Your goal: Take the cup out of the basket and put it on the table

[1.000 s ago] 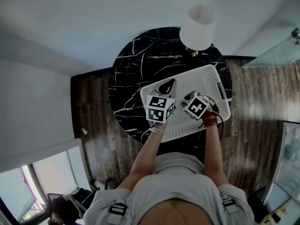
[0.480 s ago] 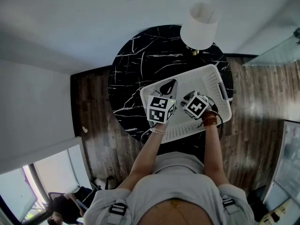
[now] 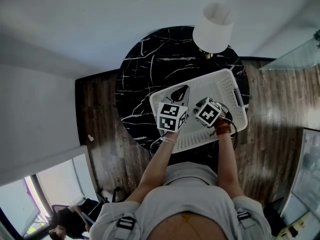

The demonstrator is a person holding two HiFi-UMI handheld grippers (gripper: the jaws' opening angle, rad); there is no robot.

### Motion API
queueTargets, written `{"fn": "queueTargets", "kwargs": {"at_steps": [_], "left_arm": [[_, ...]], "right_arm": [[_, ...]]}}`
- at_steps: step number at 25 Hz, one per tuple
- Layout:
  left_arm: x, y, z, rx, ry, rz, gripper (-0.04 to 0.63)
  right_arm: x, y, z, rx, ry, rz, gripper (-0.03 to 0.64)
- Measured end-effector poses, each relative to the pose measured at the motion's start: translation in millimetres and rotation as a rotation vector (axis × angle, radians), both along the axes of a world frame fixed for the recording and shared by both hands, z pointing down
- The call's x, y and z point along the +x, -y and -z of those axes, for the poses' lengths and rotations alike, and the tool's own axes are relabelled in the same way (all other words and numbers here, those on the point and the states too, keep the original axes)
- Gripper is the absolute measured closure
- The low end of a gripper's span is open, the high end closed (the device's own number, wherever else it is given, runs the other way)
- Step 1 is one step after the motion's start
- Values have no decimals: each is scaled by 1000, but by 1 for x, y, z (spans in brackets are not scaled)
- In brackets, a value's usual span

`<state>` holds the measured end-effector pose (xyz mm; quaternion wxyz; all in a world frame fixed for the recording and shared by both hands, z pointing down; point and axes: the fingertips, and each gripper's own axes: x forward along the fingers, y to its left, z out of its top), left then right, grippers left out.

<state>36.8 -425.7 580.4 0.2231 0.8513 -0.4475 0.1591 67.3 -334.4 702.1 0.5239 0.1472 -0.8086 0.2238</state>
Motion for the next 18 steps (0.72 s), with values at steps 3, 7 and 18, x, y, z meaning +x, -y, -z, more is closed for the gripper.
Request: {"fn": "queueTargets", "kwargs": {"at_steps": [3,7,18], "left_arm": [[0,0,0,-1,-1,0,591],[0,-1,0,0,-5,2,591],[0,-1,1,-1,-9,5,591]], "right_arm": [[3,5,0,33,-17,5,537],[7,8,1,60,-42,6,555],[19,12,1,70,-37,-33,574]]}}
